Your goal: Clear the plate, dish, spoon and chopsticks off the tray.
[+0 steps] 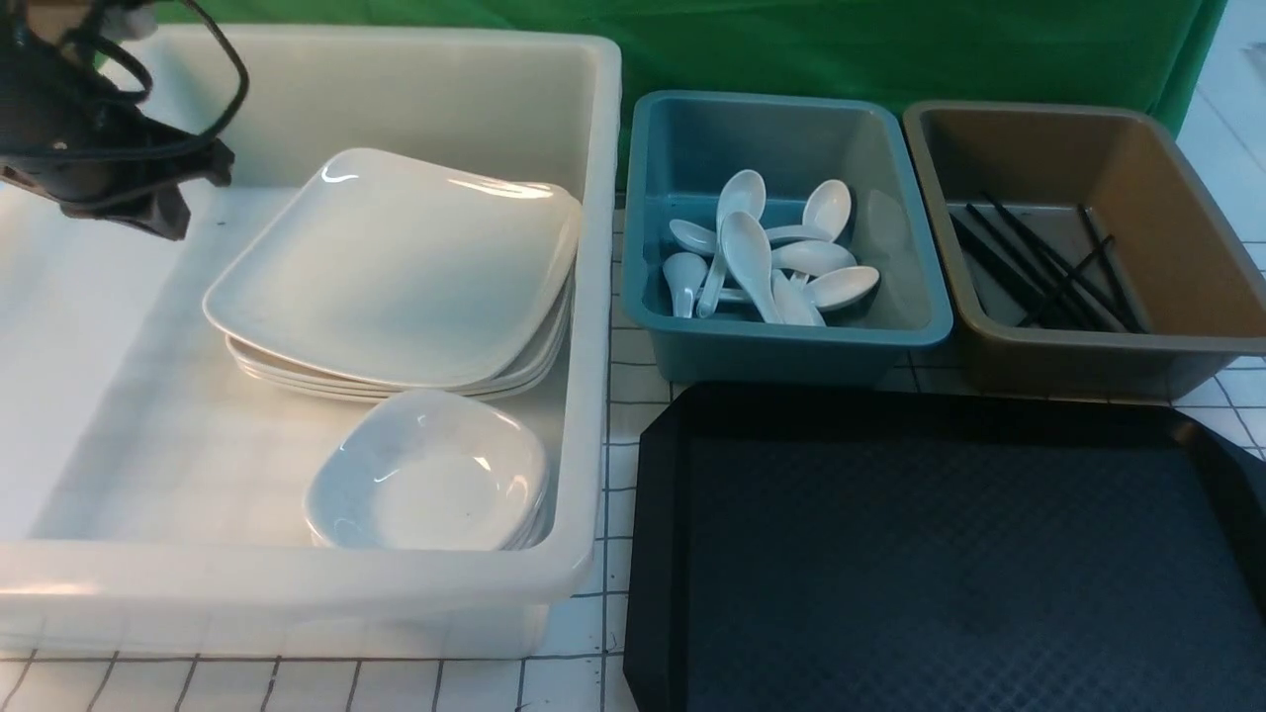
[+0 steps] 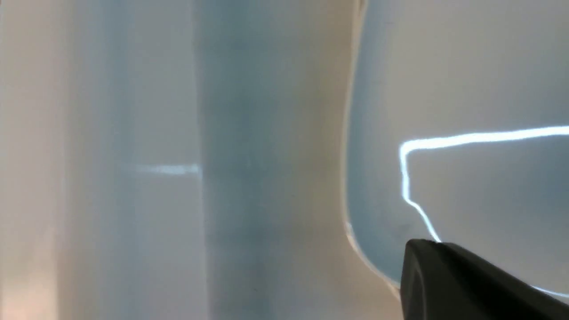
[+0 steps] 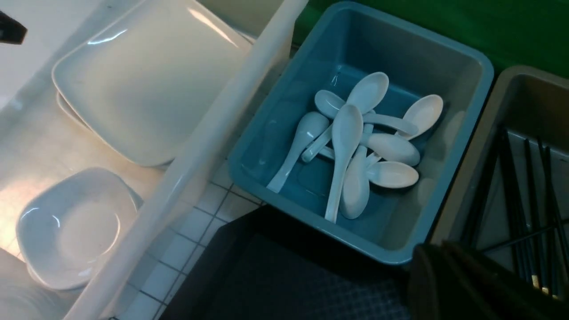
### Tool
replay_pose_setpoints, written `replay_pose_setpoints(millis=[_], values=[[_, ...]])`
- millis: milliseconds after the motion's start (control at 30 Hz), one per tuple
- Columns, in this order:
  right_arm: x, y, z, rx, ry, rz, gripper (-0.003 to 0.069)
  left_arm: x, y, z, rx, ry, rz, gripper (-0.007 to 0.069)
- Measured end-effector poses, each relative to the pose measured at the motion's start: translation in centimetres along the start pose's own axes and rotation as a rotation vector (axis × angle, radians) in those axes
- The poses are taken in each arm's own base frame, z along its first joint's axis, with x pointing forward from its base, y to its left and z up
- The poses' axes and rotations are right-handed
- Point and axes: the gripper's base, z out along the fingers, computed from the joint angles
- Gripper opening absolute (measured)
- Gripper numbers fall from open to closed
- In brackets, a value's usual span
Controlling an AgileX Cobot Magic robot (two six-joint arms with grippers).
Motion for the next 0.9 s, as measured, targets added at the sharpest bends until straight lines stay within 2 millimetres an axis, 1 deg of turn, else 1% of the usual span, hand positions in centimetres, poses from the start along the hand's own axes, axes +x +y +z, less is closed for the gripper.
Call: replay_pose_setpoints(millis=[67, 100, 133, 200, 400, 500, 633, 700, 800, 900], values=[[0.0, 0.0, 0.0, 0.0, 0.002, 0.0, 0.0009, -0.2, 0.4, 1.6, -0.027, 0.007, 0.009, -0.0001], [0.0, 0.0, 0.0, 0.0, 0.002, -0.001, 0.0009, -0.3, 0.5, 1.9, -0.033, 0.008, 0.011, -0.0001], [0.0, 0.0, 0.0, 0.0, 0.002, -0.001, 0.0009, -0.3, 0.7, 2.9, -0.048, 0.012, 0.019, -0.0001], [0.0, 0.0, 0.0, 0.0, 0.003, -0.002, 0.001, -0.3, 0.9, 4.3, -0.059, 0.006, 0.026, -0.0001], [0.0, 0.0, 0.0, 0.0, 0.003, -0.002, 0.0017, -0.3, 1.1, 6.5, -0.068, -0.033, 0.026, -0.0001], [0.0, 0.0, 0.0, 0.0, 0.003, -0.002, 0.0017, 0.1, 1.0, 7.5, -0.046, -0.006, 0.003, -0.0001], [0.0, 0.0, 0.0, 0.0, 0.003, -0.007, 0.0019, 0.6, 0.5, 8.0, -0.01, 0.05, -0.026, -0.0001], [0.0, 0.0, 0.0, 0.0, 0.003, -0.007, 0.002, 1.0, -0.1, 8.2, 0.007, 0.095, -0.021, -0.0001], [0.0, 0.0, 0.0, 0.0, 0.003, -0.01, 0.0024, 1.4, -0.9, 8.1, 0.019, 0.146, 0.001, -0.0001], [0.0, 0.0, 0.0, 0.0, 0.003, -0.015, 0.0028, 1.5, -1.1, 7.6, 0.017, 0.168, 0.006, -0.0001]])
